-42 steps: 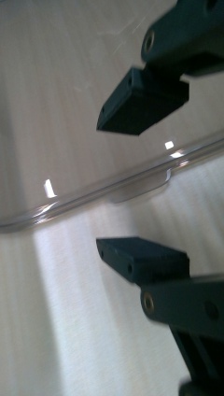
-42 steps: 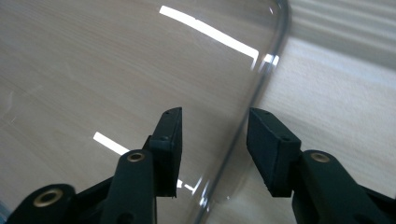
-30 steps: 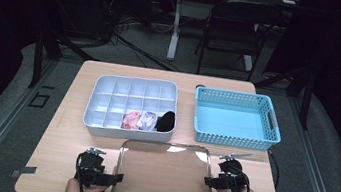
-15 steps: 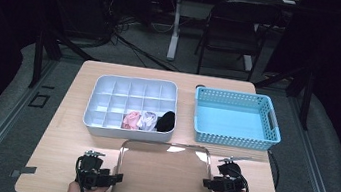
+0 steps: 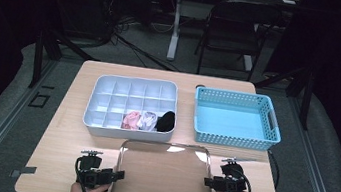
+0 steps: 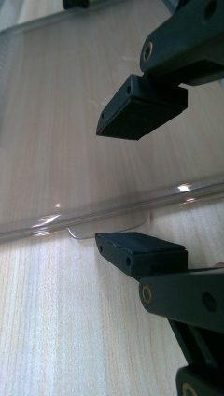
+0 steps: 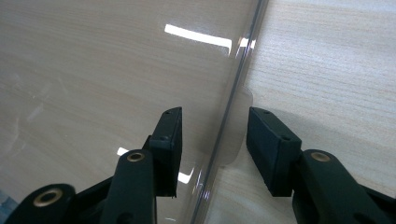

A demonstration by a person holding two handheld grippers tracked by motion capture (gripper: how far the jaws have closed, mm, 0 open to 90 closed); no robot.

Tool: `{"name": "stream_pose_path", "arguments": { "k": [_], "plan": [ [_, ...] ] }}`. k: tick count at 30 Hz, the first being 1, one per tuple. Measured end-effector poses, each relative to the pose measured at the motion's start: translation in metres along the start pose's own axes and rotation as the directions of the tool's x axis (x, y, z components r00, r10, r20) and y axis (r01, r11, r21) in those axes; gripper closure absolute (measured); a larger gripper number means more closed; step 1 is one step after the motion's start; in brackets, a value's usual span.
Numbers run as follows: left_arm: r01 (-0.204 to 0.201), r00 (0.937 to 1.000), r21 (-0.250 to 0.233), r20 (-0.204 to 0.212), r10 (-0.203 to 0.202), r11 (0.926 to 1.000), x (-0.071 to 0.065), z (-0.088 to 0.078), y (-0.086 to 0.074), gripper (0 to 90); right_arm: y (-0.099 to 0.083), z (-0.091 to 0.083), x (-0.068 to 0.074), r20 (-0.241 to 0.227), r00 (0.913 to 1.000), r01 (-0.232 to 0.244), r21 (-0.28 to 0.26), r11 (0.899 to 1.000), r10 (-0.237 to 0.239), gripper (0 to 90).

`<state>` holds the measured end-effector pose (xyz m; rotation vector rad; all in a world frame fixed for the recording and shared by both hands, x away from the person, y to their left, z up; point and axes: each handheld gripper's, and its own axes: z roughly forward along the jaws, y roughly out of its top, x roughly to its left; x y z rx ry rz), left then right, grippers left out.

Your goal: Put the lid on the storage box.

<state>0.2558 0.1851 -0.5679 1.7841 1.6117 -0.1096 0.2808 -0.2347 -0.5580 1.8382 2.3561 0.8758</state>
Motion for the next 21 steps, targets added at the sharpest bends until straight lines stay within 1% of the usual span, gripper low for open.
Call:
{"name": "stream_pose_path", "arguments": {
  "k": [2,8,10,11,12,13,15,17,18,19,20,21],
  "plan": [
    [0.018,0.9998,-0.001,0.006,-0.018,0.9998,0.000,0.000,0.000,41.5,0.000,0.000,0.001,0.006,1.0000,0.006,-0.001,1.000,-0.006,55.9],
    [0.047,0.9985,-0.001,0.029,-0.047,0.9989,0.003,0.000,0.001,41.3,0.000,0.000,0.000,0.010,0.9999,0.006,-0.007,1.000,-0.006,56.7],
    [0.065,0.9968,-0.006,0.046,-0.065,0.9979,0.005,0.000,0.000,41.3,0.000,0.000,0.000,0.010,0.9999,0.004,-0.008,1.000,-0.004,56.7],
    [0.071,0.9964,-0.009,0.047,-0.070,0.9975,0.005,0.000,0.000,41.4,0.000,0.000,0.000,0.011,0.9999,0.004,-0.008,1.000,-0.003,56.7],
    [0.084,0.9949,-0.018,0.057,-0.083,0.9963,0.007,0.000,-0.001,41.5,0.000,0.001,-0.001,0.011,0.9999,0.005,-0.014,1.000,-0.005,56.7],
    [0.100,0.9934,-0.022,0.059,-0.099,0.9948,0.006,0.000,-0.001,41.7,0.000,0.001,-0.001,0.015,0.9999,0.007,-0.014,1.000,-0.007,56.6],
    [0.110,0.9921,-0.028,0.063,-0.108,0.9935,0.007,0.000,-0.001,42.2,0.000,0.001,0.000,0.017,0.9998,0.007,-0.014,1.000,-0.006,56.6],
    [0.107,0.9920,-0.026,0.069,-0.105,0.9939,0.009,-0.001,-0.001,42.8,0.000,0.000,0.000,0.016,0.9998,0.007,-0.014,1.000,-0.007,56.7],
    [0.131,0.9885,-0.033,0.079,-0.128,0.9908,0.010,-0.001,-0.001,42.6,0.000,0.001,0.000,0.019,0.9998,0.005,-0.018,1.000,-0.005,56.7],
    [0.135,0.9874,-0.033,0.088,-0.131,0.9904,0.012,0.000,-0.001,42.9,0.000,0.001,0.000,0.017,0.9998,0.007,-0.018,1.000,-0.007,56.6],
    [0.133,0.9875,-0.029,0.088,-0.130,0.9906,0.012,-0.001,-0.001,43.0,0.000,0.001,0.000,0.019,0.9998,0.011,-0.017,1.000,-0.011,56.6],
    [0.135,0.9874,-0.035,0.088,-0.131,0.9903,0.012,0.000,-0.001,42.9,-0.001,0.001,0.000,0.019,0.9998,0.010,-0.020,1.000,-0.009,56.6]
  ]
}}
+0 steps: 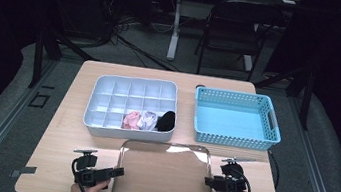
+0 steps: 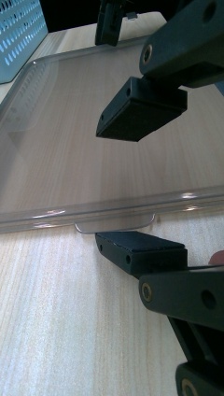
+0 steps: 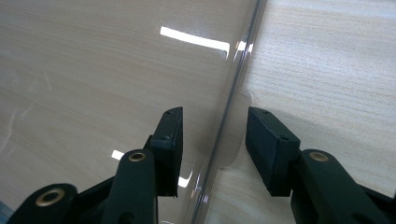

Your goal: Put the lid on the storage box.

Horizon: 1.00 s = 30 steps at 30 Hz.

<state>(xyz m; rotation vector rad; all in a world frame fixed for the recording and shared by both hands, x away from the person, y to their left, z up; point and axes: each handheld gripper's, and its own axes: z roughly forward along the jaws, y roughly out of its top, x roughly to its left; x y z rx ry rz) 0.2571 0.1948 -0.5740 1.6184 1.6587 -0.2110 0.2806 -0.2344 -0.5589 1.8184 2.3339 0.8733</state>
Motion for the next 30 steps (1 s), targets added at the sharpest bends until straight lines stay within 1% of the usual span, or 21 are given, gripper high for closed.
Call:
{"name": "stream_pose_path", "arguments": {
  "k": [2,4,7,9,13,16,17,18,21,23,24,25,27,28,30],
  "plan": [
    [-0.004,1.0000,0.001,-0.005,0.004,1.0000,-0.0012,0.0005,0.0005,42.6,0.0000,-0.0001,0.0003,0.001,1.0000,0.001,0.001,1.000,-0.001,56.7],
    [-0.008,1.0000,0.004,0.000,0.008,1.0000,0.0002,0.0008,0.0015,43.0,-0.0002,0.0000,0.0004,0.005,1.0000,-0.001,-0.002,1.000,0.001,56.7],
    [0.009,1.0000,0.004,0.004,-0.009,1.0000,-0.0002,0.0017,0.0024,43.0,-0.0002,-0.0003,-0.0003,0.003,1.0000,0.000,0.000,1.000,0.000,56.7],
    [0.021,0.9996,0.004,0.019,-0.021,0.9998,0.0012,0.0017,0.0028,43.1,-0.0004,-0.0003,-0.0005,0.006,1.0000,0.000,-0.004,1.000,0.000,56.7],
    [0.019,0.9993,0.014,0.032,-0.019,0.9997,0.0029,0.0017,0.0038,43.2,-0.0005,-0.0005,-0.0005,0.010,1.0000,0.001,-0.004,1.000,-0.001,56.6],
    [0.031,0.9985,0.012,0.045,-0.032,0.9994,0.0041,0.0022,0.0042,45.1,-0.0008,-0.0007,-0.0007,0.012,0.9999,-0.001,-0.006,1.000,0.001,56.4],
    [0.025,0.9986,0.021,0.047,-0.026,0.9995,0.0049,0.0018,0.0049,45.3,-0.0008,-0.0008,-0.0006,0.015,0.9999,-0.001,-0.006,1.000,0.001,56.4],
    [0.034,0.9981,0.017,0.051,-0.035,0.9993,0.0056,0.0019,0.0048,46.1,-0.0008,-0.0009,-0.0004,0.018,0.9998,-0.001,-0.006,1.000,0.001,56.1],
    [0.036,0.9980,0.018,0.050,-0.037,0.9992,0.0060,0.0018,0.0046,47.7,-0.0008,-0.0013,0.0008,0.025,0.9997,0.005,0.002,1.000,-0.005,55.4],
    [0.029,0.9983,0.020,0.050,-0.030,0.9994,0.0058,0.0017,0.0042,48.1,-0.0013,-0.0014,0.0019,0.031,0.9994,0.014,0.004,1.000,-0.014,54.9],
    [0.035,0.9981,0.024,0.050,-0.036,0.9991,0.0062,0.0011,0.0039,48.6,-0.0015,-0.0011,0.0026,0.028,0.9995,0.013,0.001,1.000,-0.013,54.6],
    [0.031,0.9983,0.028,0.049,-0.032,0.9992,0.0064,0.0007,0.0036,49.6,-0.0017,-0.0014,0.0029,0.031,0.9994,0.015,0.004,1.000,-0.015,54.6],
    [0.035,0.9980,0.021,0.052,-0.036,0.9992,0.0069,0.0007,0.0026,51.0,-0.0019,-0.0019,0.0019,0.028,0.9995,0.014,0.007,1.000,-0.014,54.6],
    [0.025,0.9983,0.022,0.052,-0.027,0.9994,0.0071,0.0007,0.0026,51.1,-0.0020,-0.0019,0.0012,0.024,0.9996,0.013,0.005,1.000,-0.013,54.7],
    [0.027,0.9981,0.025,0.054,-0.029,0.9993,0.0077,0.0004,0.0025,51.4,-0.0021,-0.0023,0.0010,0.022,0.9997,0.005,0.009,1.000,-0.005,54.8]
  ]
}}
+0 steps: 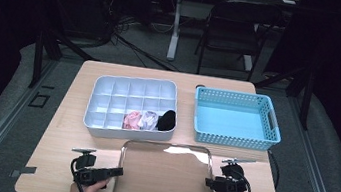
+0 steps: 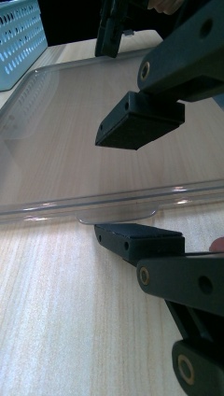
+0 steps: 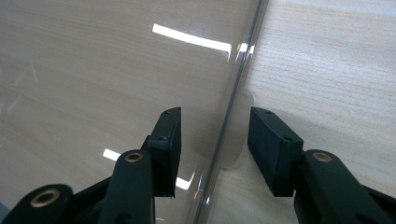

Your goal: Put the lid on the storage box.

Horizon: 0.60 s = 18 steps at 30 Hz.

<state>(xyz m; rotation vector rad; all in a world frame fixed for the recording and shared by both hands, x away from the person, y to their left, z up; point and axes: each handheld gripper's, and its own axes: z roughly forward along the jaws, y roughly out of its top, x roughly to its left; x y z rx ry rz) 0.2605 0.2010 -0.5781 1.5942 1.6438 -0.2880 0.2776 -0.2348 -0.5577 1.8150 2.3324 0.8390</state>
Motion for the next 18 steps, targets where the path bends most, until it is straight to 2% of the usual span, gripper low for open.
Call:
{"name": "stream_pose_path", "arguments": {
  "k": [5,6,7,8,12,14,15,18],
  "plan": [
    [0.029,0.9995,0.005,0.012,-0.029,0.9996,0.0037,-0.0011,0.0000,55.8,-0.0002,0.0001,-0.0008,-0.001,1.0000,-0.002,-0.006,1.000,0.002,56.0],
    [0.039,0.9990,0.005,0.023,-0.040,0.9992,0.0046,-0.0006,-0.0005,56.2,-0.0002,0.0002,-0.0008,0.000,1.0000,0.002,-0.005,1.000,-0.002,56.0],
    [0.054,0.9974,0.025,0.046,-0.055,0.9982,0.0057,0.0010,-0.0015,58.7,-0.0003,0.0003,-0.0002,0.005,1.0000,0.005,-0.006,1.000,-0.005,56.2],
    [0.063,0.9961,0.018,0.062,-0.064,0.9979,0.0056,0.0027,-0.0036,59.9,-0.0003,-0.0001,0.0003,0.006,1.0000,0.005,0.002,1.000,-0.005,56.1],
    [0.022,0.9988,0.021,0.044,-0.023,0.9995,0.0026,0.0033,-0.0013,59.3,-0.0009,0.0004,0.0007,0.006,1.0000,0.005,-0.010,1.000,-0.005,56.2],
    [-0.012,0.9995,0.024,0.031,0.011,0.9996,0.0005,0.0042,0.0001,58.3,-0.0009,0.0004,0.0006,0.006,1.0000,0.008,-0.009,1.000,-0.008,56.2],
    [-0.012,0.9993,0.028,0.036,0.011,0.9995,0.0009,0.0049,0.0007,58.4,-0.0008,0.0005,0.0005,0.007,1.0000,0.005,-0.011,1.000,-0.005,56.1],
    [-0.054,0.9967,0.074,0.065,0.049,0.9958,0.0004,0.0074,0.0031,60.0,-0.0009,0.0002,-0.0005,-0.013,0.9999,0.002,-0.013,1.000,-0.002,55.8]
  ]
}}
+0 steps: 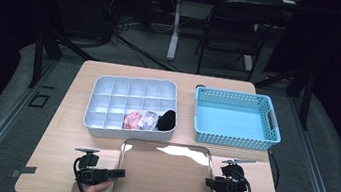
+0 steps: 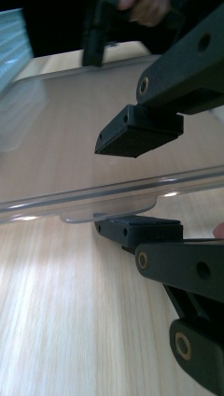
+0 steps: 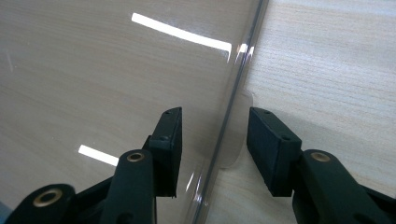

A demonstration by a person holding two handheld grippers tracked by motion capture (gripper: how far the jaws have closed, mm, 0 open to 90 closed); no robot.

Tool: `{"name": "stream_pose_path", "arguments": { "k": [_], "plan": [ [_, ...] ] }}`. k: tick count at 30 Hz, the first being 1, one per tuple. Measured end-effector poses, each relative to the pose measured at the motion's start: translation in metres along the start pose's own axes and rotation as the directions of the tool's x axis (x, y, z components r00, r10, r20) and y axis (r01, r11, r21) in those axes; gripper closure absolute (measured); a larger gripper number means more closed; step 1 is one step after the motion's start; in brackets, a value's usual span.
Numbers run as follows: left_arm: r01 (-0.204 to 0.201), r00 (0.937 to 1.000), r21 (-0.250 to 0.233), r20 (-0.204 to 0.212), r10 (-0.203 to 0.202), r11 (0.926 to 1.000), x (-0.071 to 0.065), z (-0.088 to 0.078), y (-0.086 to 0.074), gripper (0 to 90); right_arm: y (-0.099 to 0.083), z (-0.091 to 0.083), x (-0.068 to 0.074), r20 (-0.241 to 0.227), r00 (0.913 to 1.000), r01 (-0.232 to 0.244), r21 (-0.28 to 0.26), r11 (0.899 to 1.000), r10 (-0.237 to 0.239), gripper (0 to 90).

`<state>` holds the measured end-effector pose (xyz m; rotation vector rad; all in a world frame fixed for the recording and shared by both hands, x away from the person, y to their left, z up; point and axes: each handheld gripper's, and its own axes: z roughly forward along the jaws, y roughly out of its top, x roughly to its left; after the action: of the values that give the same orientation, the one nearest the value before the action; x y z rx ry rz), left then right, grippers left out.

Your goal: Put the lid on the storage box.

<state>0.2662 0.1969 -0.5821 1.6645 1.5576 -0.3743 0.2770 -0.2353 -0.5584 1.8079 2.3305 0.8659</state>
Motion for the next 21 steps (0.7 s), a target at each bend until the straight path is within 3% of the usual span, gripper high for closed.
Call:
{"name": "stream_pose_path", "arguments": {
  "k": [5,8,21],
  "plan": [
    [-0.028,0.9996,0.007,0.005,0.028,0.9996,0.000,0.000,0.000,60.1,0.001,-0.001,-0.004,-0.023,0.9997,-0.003,0.009,1.000,0.003,55.3],
    [-0.024,0.9993,0.006,0.027,0.024,0.9997,0.003,-0.002,-0.003,62.5,0.002,-0.001,-0.006,-0.037,0.9992,-0.011,0.019,1.000,0.012,54.8],
    [-0.135,0.9903,-0.045,0.026,0.136,0.9898,-0.006,-0.008,-0.003,64.3,0.008,0.000,-0.016,-0.121,0.9927,0.011,0.054,0.998,-0.004,44.1]
  ]
}}
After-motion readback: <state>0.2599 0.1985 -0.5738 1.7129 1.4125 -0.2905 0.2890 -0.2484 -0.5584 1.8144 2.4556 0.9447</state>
